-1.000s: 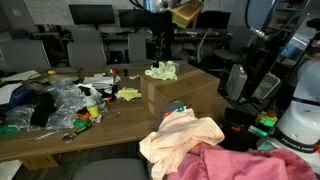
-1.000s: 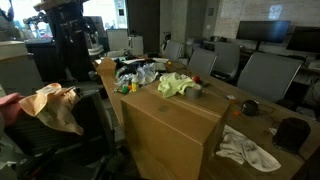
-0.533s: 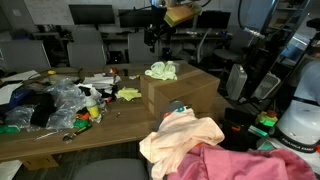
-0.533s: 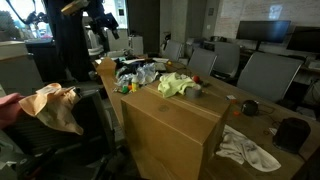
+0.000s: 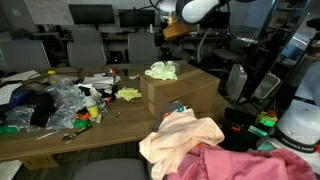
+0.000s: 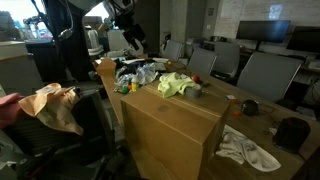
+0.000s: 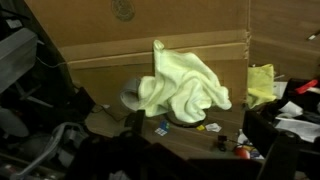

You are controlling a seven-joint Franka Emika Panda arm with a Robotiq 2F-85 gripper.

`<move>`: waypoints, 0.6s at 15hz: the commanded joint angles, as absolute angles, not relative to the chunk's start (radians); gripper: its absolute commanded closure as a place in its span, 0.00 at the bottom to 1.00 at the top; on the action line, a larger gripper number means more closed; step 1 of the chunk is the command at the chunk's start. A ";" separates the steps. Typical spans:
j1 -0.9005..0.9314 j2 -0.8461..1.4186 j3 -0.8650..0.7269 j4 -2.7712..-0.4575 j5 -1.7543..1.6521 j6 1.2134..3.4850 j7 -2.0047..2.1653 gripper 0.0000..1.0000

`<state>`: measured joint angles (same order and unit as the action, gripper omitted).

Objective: Move the two shirts and the yellow towel from the top of the box to the backrest of the chair

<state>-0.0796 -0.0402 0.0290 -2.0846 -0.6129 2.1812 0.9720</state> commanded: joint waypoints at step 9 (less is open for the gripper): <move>-0.082 0.104 -0.066 -2.026 -0.606 2.380 1.035 0.00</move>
<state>-0.0846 0.0688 -0.0433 -2.0483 -0.6343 2.2973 1.0799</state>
